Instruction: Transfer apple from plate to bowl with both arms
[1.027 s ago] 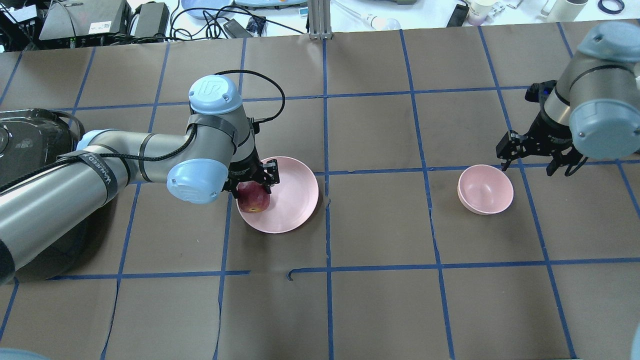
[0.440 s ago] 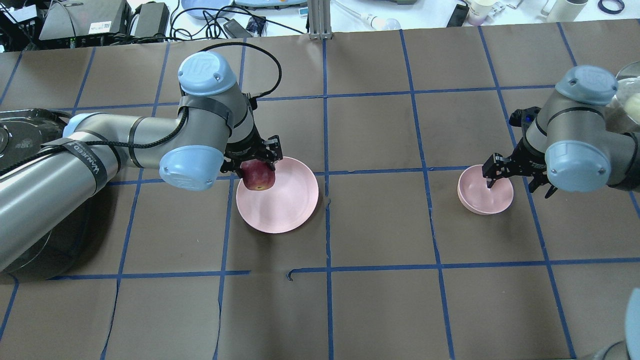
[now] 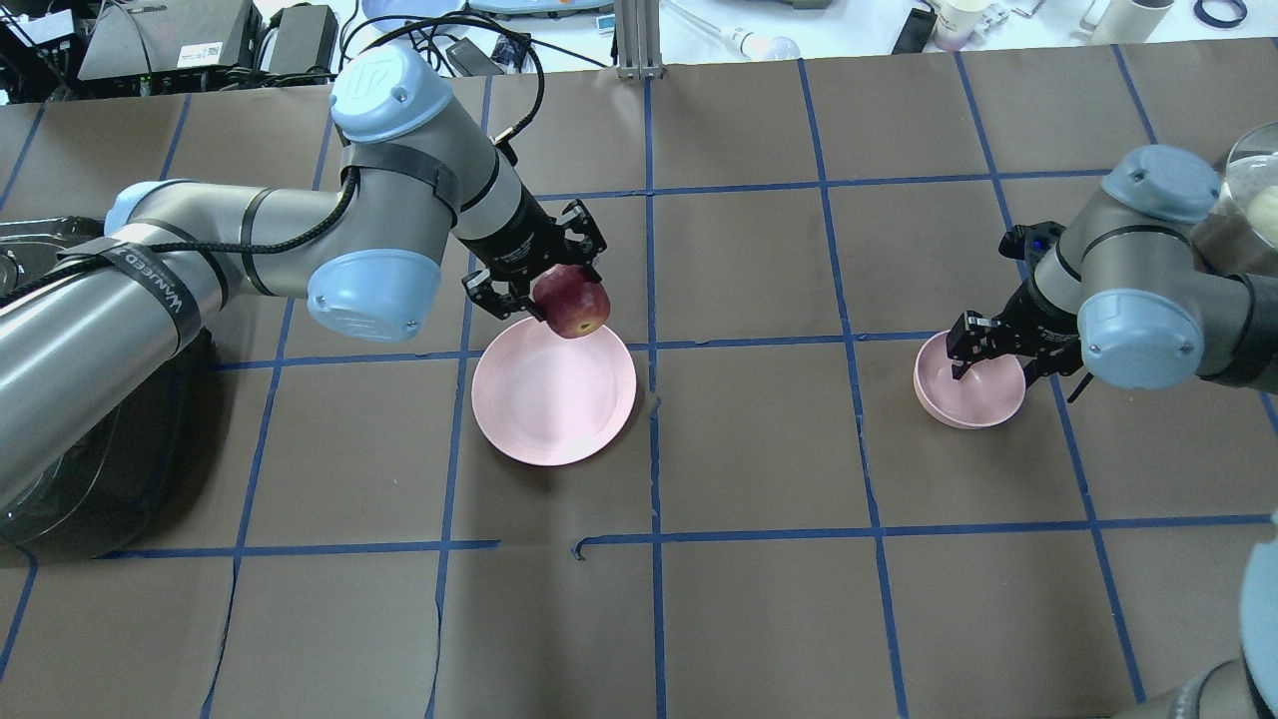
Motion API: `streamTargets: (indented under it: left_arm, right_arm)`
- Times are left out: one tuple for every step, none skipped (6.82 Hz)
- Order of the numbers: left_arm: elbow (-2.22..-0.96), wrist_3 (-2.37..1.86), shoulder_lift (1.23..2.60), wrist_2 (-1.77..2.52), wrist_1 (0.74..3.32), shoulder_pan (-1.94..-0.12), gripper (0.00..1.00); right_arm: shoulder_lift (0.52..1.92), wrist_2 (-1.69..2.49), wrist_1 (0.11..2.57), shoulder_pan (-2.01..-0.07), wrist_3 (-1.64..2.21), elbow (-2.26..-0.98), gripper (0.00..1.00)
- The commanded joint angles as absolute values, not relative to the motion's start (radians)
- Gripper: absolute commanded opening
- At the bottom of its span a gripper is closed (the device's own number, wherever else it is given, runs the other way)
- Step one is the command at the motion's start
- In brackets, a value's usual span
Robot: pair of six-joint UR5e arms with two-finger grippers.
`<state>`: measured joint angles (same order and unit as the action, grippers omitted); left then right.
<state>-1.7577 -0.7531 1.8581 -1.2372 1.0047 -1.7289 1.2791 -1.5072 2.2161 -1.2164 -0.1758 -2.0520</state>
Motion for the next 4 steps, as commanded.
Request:
streamTargets:
  left_arm:
    - [-1.747,-0.915,1.865,-1.104,0.996,-1.749,0.03]
    - [-1.747,-0.923,1.867,-1.097,0.993,-1.75,0.03]
    - [-1.746,-0.922,1.867,-1.097,0.992,-1.75,0.03]
    - [-1.746,-0.92,1.867,-1.1,0.992,-1.75,0.03]
  right_arm:
    - [1.288,-1.491,2.215,-1.216,-0.184,-2.031,0.0]
    - [1.292,-1.49,2.197,-1.216,-0.173,-1.97,0.0]
    - [1.311,-1.42,2.139,-1.224,-0.169,-1.926,0.0]
    - [1.336,-1.307,2.116,-1.242,-0.122,-1.922,0.0]
